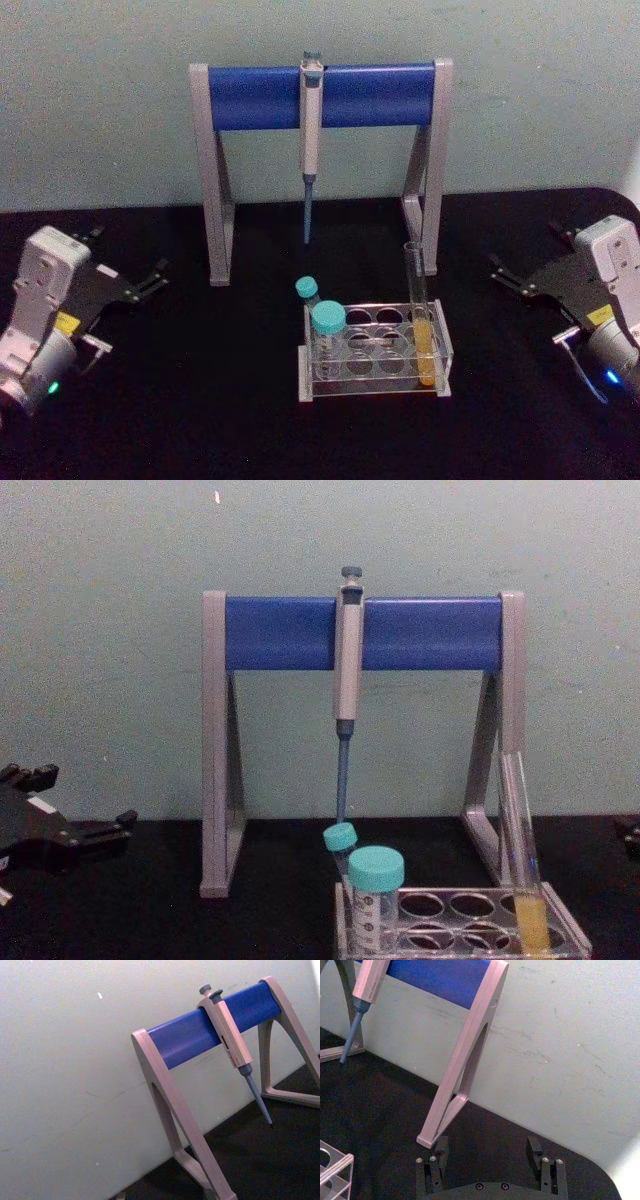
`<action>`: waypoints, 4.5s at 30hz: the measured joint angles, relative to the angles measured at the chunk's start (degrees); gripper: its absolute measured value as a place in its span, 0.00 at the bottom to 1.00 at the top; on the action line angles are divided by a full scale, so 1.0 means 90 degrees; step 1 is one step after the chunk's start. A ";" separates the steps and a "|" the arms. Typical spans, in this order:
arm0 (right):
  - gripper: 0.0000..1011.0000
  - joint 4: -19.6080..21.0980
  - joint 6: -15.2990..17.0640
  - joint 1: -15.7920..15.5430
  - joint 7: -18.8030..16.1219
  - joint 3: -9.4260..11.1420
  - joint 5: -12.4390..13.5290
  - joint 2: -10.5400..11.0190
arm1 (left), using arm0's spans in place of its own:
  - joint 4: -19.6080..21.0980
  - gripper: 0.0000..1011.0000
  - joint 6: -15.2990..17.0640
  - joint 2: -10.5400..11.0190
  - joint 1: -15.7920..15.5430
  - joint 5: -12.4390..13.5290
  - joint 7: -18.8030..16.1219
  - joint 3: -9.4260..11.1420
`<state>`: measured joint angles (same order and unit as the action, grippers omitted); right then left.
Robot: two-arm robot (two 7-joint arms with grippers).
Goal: Pick up the test tube from the test tube rack, shake it, then place it back into the test tube rack.
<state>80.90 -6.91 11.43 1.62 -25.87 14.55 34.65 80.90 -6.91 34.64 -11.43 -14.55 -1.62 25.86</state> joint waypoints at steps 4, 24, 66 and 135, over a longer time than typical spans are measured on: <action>0.99 0.0000 0.0000 0.0000 0.0000 0.0000 0.0000 0.0000 | 0.0000 0.99 0.0000 0.0000 0.0000 0.0000 0.0000 0.0000; 0.99 0.0000 0.0001 0.0000 0.0000 0.0000 0.0000 0.0000 | 0.0000 0.99 0.0000 0.0000 0.0000 0.0000 0.0000 0.0000; 0.99 0.1620 -0.0269 -0.1293 -0.0863 0.0888 0.0656 0.0387 | 0.0000 0.99 0.0000 0.0000 0.0000 0.0000 0.0000 0.0000; 0.99 0.0838 0.1469 0.0042 -0.3371 0.0431 0.1408 -0.0317 | 0.0000 0.99 0.0000 0.0000 0.0000 0.0000 0.0000 0.0000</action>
<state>88.44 6.31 11.81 -28.71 -21.99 27.22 31.80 80.90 -6.91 34.65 -11.43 -14.55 -1.62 25.86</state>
